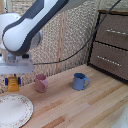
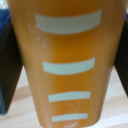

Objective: Caressingly guide your clamp towards the toast. Compassionately possess the toast with your clamp. Gradually tag the toast up from the worktable. Complaisantly, cruise the held-toasty-pillow to your white crockery. Last but notably, liberate the toast onto the shiny white tableware.

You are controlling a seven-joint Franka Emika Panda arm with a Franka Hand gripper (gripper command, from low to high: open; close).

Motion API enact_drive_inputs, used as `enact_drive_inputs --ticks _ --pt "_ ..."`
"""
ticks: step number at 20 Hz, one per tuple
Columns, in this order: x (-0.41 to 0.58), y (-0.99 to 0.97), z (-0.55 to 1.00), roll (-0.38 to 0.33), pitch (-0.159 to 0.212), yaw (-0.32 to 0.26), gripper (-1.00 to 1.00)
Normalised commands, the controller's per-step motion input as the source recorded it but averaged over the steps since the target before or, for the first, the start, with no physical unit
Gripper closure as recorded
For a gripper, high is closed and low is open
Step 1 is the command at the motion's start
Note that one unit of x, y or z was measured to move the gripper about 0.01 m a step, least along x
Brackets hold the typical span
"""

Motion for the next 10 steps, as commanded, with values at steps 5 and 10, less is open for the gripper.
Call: enact_drive_inputs --ticks 5,10 --pt "0.462 0.54 -0.34 -0.232 -0.04 -0.045 1.0" --pt "0.328 0.48 -0.39 -0.268 -0.04 0.014 1.0"
